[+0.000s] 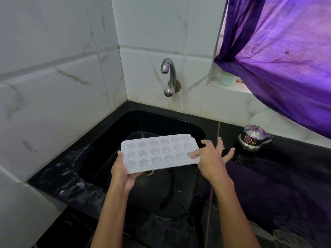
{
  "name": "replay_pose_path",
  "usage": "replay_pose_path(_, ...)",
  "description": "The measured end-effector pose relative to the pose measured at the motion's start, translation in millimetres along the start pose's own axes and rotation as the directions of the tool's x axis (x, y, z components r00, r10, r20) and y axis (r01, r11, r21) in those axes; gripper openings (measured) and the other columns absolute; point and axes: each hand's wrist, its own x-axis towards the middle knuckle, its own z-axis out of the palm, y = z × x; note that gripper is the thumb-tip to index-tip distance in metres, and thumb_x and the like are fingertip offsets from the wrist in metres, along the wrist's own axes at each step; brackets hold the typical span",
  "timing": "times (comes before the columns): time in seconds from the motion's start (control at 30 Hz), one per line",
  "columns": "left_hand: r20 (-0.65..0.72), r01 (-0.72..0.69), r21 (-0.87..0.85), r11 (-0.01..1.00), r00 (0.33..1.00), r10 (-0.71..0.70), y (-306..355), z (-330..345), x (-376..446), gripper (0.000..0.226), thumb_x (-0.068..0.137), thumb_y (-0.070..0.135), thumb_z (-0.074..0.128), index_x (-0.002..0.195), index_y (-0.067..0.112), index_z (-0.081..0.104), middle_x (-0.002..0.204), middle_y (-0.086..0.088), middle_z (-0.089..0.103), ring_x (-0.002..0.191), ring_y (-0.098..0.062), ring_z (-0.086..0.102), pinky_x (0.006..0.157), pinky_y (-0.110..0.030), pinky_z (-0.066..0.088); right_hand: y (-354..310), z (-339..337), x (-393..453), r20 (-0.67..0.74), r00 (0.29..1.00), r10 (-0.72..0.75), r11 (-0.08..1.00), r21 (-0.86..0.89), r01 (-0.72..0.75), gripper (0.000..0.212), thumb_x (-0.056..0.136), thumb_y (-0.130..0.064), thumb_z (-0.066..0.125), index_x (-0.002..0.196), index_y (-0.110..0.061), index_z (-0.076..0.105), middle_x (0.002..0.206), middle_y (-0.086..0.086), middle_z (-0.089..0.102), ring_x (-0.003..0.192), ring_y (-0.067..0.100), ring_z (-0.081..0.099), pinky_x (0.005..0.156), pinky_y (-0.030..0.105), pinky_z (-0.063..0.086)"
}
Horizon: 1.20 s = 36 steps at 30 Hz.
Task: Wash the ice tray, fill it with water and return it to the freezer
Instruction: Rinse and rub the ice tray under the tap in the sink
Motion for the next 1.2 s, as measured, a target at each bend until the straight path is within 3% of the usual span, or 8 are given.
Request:
replay_pose_path(0.13, -0.008, -0.009, -0.005, 1.0, 1.0, 0.009, 0, 1, 0, 0.046, 0.1, 0.045, 0.032, 0.117, 0.01, 0.055, 0.107, -0.015, 0.067, 0.095, -0.034, 0.065, 0.065, -0.049, 0.054, -2, 4, -1, -0.019, 1.0, -0.011, 0.999, -0.031, 0.01, 0.068, 0.081, 0.014, 0.053, 0.119, -0.042, 0.062, 0.156, 0.003, 0.019, 0.145, 0.033, -0.016, 0.106, 0.065, -0.017)
replay_pose_path(0.27, -0.016, -0.013, 0.003, 1.0, 1.0, 0.013, -1, 0, 2, 0.045, 0.1, 0.046, 0.033, 0.117, 0.01, 0.055, 0.108, -0.015, 0.067, 0.096, -0.035, 0.065, 0.066, -0.05, 0.054, 0, 4, -3, -0.011, 1.0, -0.007, 0.999, -0.034, 0.006, 0.06, 0.082, 0.012, 0.054, 0.109, -0.04, 0.066, 0.151, 0.004, 0.025, 0.145, 0.034, -0.014, 0.107, 0.066, -0.016)
replay_pose_path(0.47, -0.01, -0.009, 0.003, 1.0, 1.0, 0.009, -5, 2, 1, 0.042, 0.099, 0.046, 0.033, 0.107, 0.012, 0.058, 0.109, -0.015, 0.067, 0.096, -0.035, 0.065, 0.071, -0.052, 0.054, 1, 5, -5, -0.025, 1.0, -0.003, 0.998, -0.055, 0.002, 0.067, 0.079, 0.017, 0.051, 0.113, -0.039, 0.064, 0.156, 0.005, 0.018, 0.145, 0.035, -0.017, 0.106, 0.068, -0.017)
replay_pose_path(0.67, -0.023, -0.013, 0.009, 1.0, 1.0, 0.013, -8, 3, -1, 0.04, 0.099, 0.046, 0.035, 0.1, 0.014, 0.059, 0.106, -0.014, 0.067, 0.094, -0.035, 0.066, 0.071, -0.053, 0.054, 7, 5, -5, -0.007, 1.0, 0.019, 0.999, -0.031, -0.019, 0.058, 0.083, 0.012, 0.053, 0.108, -0.038, 0.067, 0.15, 0.003, 0.027, 0.146, 0.033, -0.013, 0.107, 0.067, -0.016)
replay_pose_path(0.93, -0.027, -0.028, 0.021, 0.999, 0.999, 0.028, -10, 4, -5, 0.04, 0.1, 0.045, 0.034, 0.099, 0.013, 0.058, 0.103, -0.013, 0.067, 0.09, -0.033, 0.066, 0.069, -0.051, 0.054, 0, 3, -12, -0.15, 0.987, -0.059, 0.998, -0.017, 0.057, 0.059, 0.072, 0.017, 0.049, 0.107, -0.03, 0.056, 0.147, 0.006, 0.023, 0.145, 0.034, -0.015, 0.108, 0.065, -0.015)
replay_pose_path(1.2, -0.036, -0.046, 0.013, 0.999, 0.998, 0.047, -10, 2, -7, 0.039, 0.099, 0.046, 0.034, 0.099, 0.015, 0.058, 0.105, -0.014, 0.067, 0.093, -0.034, 0.066, 0.069, -0.052, 0.054, -22, 11, -26, -0.04, 0.989, -0.145, 0.987, -0.077, 0.142, 0.063, 0.076, 0.015, 0.053, 0.114, -0.033, 0.064, 0.157, 0.01, 0.009, 0.143, 0.038, -0.023, 0.104, 0.064, -0.023)
